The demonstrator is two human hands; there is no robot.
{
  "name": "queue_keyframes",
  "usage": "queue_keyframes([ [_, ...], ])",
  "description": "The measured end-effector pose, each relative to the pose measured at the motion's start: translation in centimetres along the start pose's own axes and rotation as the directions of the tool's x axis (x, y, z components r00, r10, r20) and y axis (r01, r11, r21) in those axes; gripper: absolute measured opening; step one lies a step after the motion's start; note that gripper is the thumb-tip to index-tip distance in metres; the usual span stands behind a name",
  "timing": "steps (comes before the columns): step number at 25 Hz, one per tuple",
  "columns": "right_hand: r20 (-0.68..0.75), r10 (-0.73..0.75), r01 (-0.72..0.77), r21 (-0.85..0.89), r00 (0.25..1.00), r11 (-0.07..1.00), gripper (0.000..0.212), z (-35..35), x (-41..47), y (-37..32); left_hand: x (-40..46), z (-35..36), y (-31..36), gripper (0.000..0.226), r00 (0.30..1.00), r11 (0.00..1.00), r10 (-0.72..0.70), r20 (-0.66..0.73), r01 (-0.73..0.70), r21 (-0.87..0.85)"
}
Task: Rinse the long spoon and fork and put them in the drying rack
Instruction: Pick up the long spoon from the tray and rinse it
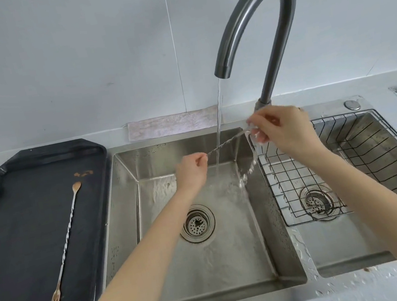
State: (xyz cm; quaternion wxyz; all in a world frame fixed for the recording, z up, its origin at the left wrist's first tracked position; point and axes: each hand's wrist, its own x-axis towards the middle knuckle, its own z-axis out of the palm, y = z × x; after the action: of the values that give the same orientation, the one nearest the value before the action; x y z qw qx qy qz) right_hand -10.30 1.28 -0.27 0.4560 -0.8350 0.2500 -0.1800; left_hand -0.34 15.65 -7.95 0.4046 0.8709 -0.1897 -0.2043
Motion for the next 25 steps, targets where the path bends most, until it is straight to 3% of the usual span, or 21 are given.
queue_keyframes([
  [3, 0.04, 0.057, -0.055, -0.053, 0.998, 0.997, 0.007, 0.6, -3.1, 3.0, 0.6, -0.6, 1.3, 0.031, 0.984, 0.926, -0.177, -0.002, 0.166, -0.34],
  [6, 0.144, 0.16, -0.152, -0.068, 0.976, 0.986, 0.012, 2.8, -6.0, 6.2, 0.4, -0.9, 1.9, 0.035, 0.954, 0.63, -0.286, 0.085, 0.254, -0.734],
  [8, 0.193, 0.212, -0.198, -0.089, 0.958, 0.976, 0.018, 4.4, -7.1, 7.9, -0.1, -0.8, 2.3, 0.03, 0.95, 0.551, -0.289, 0.117, 0.265, -0.791],
  [14, 0.257, 0.307, -0.263, -0.192, 0.916, 0.946, 0.011, 7.7, -7.8, 9.7, -0.5, -0.5, 3.4, 0.026, 0.981, 0.674, -0.177, 0.08, 0.18, -0.717],
  [17, 0.299, 0.35, -0.29, -0.226, 0.888, 0.93, 0.024, 8.5, -8.0, 10.3, -0.1, -0.9, 4.2, 0.026, 0.988, 0.704, -0.147, 0.04, 0.133, -0.698],
  [19, 0.32, 0.356, -0.298, -0.218, 0.878, 0.929, 0.016, 8.8, -7.9, 10.2, -0.1, -1.0, 4.6, 0.026, 0.99, 0.712, -0.13, 0.055, 0.132, -0.69],
  [21, 0.341, 0.344, -0.306, -0.161, 0.875, 0.938, 0.008, 8.9, -7.3, 9.5, -0.2, -0.8, 4.8, 0.027, 0.99, 0.722, -0.11, 0.088, 0.14, -0.677],
  [25, 0.307, 0.312, -0.345, 0.058, 0.899, 0.937, 0.02, 9.0, -4.5, 7.4, -0.2, -0.4, 5.4, 0.024, 0.99, 0.736, -0.082, 0.115, 0.138, -0.663],
])
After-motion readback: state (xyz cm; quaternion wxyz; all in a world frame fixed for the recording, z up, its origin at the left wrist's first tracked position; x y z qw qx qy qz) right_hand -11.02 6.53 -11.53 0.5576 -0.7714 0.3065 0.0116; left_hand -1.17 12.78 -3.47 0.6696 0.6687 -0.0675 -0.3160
